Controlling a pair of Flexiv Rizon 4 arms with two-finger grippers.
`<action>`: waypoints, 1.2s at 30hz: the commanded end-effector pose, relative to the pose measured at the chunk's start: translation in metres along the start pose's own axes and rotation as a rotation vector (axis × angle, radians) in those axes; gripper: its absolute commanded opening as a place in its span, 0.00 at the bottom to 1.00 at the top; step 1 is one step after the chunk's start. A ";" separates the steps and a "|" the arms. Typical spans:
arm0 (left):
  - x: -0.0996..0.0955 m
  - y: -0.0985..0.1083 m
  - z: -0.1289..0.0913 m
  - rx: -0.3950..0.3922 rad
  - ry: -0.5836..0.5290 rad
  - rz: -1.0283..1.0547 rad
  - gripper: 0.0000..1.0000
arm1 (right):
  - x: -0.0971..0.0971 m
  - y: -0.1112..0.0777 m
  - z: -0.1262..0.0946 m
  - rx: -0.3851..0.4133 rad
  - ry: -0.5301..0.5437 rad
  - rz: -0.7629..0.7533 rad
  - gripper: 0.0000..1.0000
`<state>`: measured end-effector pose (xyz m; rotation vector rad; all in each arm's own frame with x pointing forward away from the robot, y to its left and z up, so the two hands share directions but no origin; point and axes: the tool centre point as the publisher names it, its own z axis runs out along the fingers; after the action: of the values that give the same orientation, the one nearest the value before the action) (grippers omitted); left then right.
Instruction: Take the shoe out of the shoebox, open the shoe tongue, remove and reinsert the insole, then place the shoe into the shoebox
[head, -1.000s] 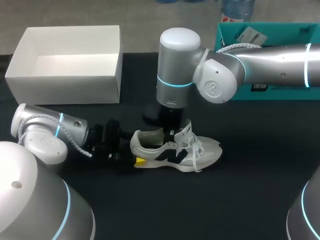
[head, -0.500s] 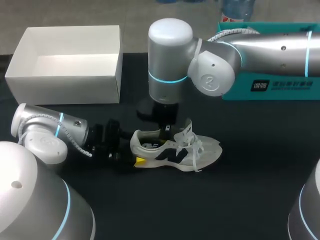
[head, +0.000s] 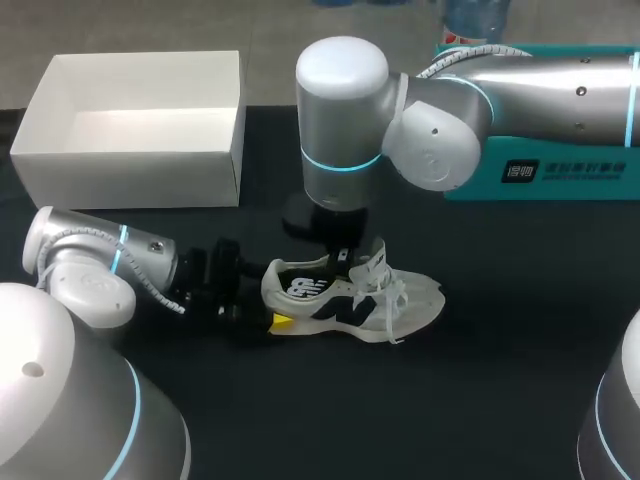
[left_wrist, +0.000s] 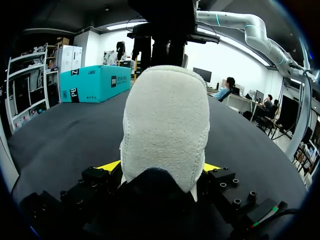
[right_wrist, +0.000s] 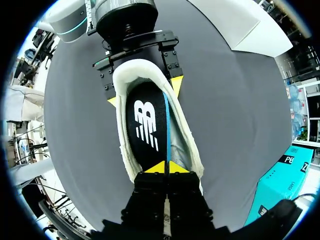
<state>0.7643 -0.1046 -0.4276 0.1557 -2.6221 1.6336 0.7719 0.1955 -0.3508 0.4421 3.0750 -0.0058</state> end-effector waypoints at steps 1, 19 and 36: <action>-0.001 0.003 0.002 -0.001 -0.001 -0.001 0.00 | 0.000 -0.010 -0.008 -0.029 -0.017 -0.008 0.00; -0.001 0.003 0.002 -0.001 -0.001 -0.001 0.00 | -0.004 -0.008 -0.026 -0.068 -0.086 -0.011 0.00; -0.001 0.003 0.002 -0.001 -0.001 -0.001 0.00 | -0.003 -0.010 -0.027 -0.101 -0.114 0.003 0.00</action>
<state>0.7653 -0.1046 -0.4278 0.1564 -2.6230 1.6325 0.7744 0.1900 -0.3263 0.4259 2.9535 0.1053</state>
